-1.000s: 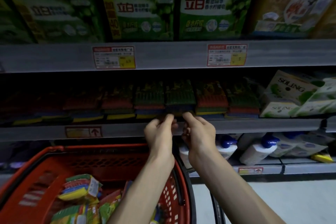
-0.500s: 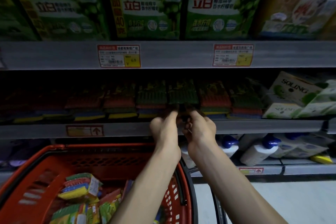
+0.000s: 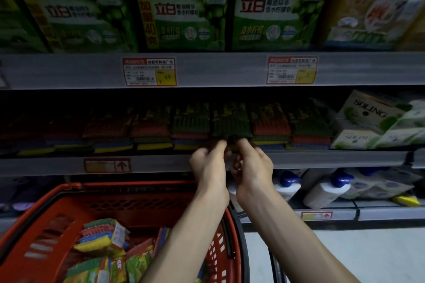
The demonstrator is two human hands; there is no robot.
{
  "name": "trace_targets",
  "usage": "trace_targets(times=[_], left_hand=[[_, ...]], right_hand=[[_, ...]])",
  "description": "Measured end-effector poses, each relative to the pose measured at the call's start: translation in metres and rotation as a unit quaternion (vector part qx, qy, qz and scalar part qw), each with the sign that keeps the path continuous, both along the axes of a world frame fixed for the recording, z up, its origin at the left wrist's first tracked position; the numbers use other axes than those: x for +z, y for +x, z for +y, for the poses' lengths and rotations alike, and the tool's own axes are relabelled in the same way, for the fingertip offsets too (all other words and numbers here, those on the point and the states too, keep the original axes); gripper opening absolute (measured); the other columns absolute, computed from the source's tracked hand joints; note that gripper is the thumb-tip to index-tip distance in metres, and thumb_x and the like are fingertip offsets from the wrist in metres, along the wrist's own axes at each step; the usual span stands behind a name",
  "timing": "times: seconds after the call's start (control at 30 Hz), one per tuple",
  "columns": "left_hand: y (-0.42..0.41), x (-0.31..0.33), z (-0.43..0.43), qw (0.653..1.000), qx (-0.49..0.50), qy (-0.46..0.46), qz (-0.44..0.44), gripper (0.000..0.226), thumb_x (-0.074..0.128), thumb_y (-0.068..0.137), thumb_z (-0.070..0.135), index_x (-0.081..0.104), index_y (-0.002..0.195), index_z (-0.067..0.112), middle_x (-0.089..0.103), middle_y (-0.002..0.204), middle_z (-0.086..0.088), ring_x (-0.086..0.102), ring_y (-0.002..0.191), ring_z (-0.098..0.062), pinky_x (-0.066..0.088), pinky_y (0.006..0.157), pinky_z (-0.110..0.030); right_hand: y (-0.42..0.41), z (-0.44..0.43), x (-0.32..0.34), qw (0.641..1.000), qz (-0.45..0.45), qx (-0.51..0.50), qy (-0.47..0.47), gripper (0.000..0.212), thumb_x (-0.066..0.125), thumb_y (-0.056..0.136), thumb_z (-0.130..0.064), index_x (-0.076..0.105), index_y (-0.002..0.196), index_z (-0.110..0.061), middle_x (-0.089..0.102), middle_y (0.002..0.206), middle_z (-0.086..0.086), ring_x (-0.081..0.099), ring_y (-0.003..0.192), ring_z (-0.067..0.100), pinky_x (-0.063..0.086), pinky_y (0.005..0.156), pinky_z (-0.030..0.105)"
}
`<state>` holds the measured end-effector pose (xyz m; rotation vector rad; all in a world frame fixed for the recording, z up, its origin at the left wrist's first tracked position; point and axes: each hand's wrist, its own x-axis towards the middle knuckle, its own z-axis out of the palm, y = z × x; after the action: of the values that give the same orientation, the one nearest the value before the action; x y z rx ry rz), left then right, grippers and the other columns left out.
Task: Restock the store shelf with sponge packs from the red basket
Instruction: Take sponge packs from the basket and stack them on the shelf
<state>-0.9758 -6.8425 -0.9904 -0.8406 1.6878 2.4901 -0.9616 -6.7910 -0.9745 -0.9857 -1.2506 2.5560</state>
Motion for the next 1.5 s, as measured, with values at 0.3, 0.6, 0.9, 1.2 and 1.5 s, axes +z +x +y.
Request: trace_targets(times=[0.3, 0.6, 0.9, 1.2, 1.5], left_hand=[[0.006, -0.001, -0.011, 0.999, -0.048, -0.005, 0.022, 0.014, 0.069, 0.096, 0.013, 0.070, 0.086, 0.003, 0.075, 0.074, -0.007, 0.072, 0.063, -0.013, 0.053, 0.054, -0.021], [0.037, -0.008, -0.061, 0.973, -0.120, -0.171, 0.102, 0.006, 0.071, 0.096, 0.019, 0.077, 0.095, 0.017, 0.078, 0.084, -0.002, 0.073, 0.078, -0.009, 0.050, 0.063, -0.011], [0.077, 0.015, -0.133, 0.878, -0.202, -0.366, 0.234, 0.011, 0.070, 0.097, 0.023, 0.073, 0.088, 0.030, 0.072, 0.085, 0.015, 0.068, 0.082, -0.003, 0.052, 0.069, -0.018], [0.140, 0.048, -0.217, 0.772, -0.245, -0.507, 0.294, 0.015, 0.057, 0.104, 0.027, 0.067, 0.112, 0.035, 0.063, 0.109, 0.023, 0.059, 0.107, 0.005, 0.046, 0.088, -0.015], [0.199, 0.089, -0.296, 0.620, -0.271, -0.666, 0.314, 0.044, 0.054, 0.102, 0.044, 0.051, 0.145, 0.032, 0.052, 0.139, 0.014, 0.049, 0.130, -0.011, 0.038, 0.106, -0.031]], right_hand=[[0.011, 0.004, 0.001, 0.998, 0.018, 0.032, 0.052, 0.019, 0.069, 0.094, -0.007, 0.065, 0.076, -0.008, 0.060, 0.054, 0.002, 0.055, 0.040, 0.007, 0.044, 0.041, 0.018], [0.044, 0.006, -0.006, 0.976, 0.034, 0.099, 0.191, 0.012, 0.080, 0.087, -0.018, 0.079, 0.097, -0.011, 0.072, 0.070, -0.002, 0.065, 0.062, 0.010, 0.050, 0.051, 0.017], [0.089, -0.023, 0.007, 0.904, 0.102, 0.221, 0.352, 0.015, 0.083, 0.085, -0.027, 0.078, 0.098, -0.022, 0.075, 0.083, 0.006, 0.075, 0.081, 0.018, 0.062, 0.074, 0.033], [0.150, -0.062, 0.042, 0.750, 0.157, 0.288, 0.575, 0.024, 0.079, 0.085, -0.042, 0.074, 0.107, -0.033, 0.073, 0.099, -0.017, 0.068, 0.094, -0.002, 0.059, 0.082, 0.027], [0.193, -0.099, 0.076, 0.514, 0.203, 0.355, 0.754, 0.059, 0.065, 0.089, -0.060, 0.055, 0.141, -0.032, 0.054, 0.136, -0.015, 0.055, 0.119, 0.005, 0.051, 0.098, 0.026]])
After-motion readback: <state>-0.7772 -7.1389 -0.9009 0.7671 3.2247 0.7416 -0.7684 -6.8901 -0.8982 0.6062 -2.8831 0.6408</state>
